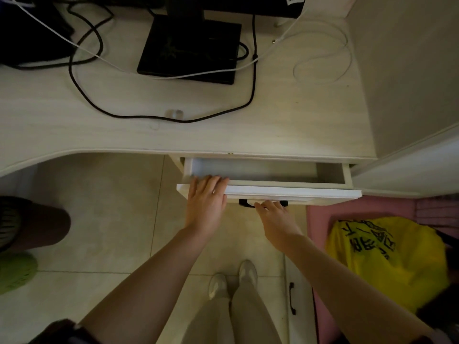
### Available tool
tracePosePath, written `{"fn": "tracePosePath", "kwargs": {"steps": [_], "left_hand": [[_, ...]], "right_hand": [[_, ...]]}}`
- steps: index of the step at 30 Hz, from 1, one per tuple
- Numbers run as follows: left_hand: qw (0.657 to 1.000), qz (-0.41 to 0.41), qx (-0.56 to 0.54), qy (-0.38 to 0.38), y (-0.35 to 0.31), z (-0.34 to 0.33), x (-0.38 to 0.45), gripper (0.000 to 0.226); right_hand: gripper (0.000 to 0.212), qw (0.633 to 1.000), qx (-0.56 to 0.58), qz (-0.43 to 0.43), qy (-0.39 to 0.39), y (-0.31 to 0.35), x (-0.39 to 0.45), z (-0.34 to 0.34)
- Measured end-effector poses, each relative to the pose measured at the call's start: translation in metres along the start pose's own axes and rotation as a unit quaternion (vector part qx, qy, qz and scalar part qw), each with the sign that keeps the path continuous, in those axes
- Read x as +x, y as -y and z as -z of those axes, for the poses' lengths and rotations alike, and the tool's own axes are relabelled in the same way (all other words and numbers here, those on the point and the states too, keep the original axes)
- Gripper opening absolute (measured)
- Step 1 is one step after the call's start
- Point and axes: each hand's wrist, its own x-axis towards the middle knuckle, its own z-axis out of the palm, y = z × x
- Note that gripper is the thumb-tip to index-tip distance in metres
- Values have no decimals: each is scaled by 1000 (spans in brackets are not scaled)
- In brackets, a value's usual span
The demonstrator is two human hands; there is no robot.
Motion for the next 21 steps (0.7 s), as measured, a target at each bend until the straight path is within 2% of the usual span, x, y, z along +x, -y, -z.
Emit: {"fn": "tracePosePath", "kwargs": {"steps": [6, 21], "left_hand": [[1000, -6, -2, -9, -4, 2, -36, 44], [999, 20, -7, 40, -39, 26, -155, 45]], "right_hand": [[57, 1000, 19, 6, -6, 8, -35, -18], [57, 995, 44, 30, 83, 24, -130, -73]]}}
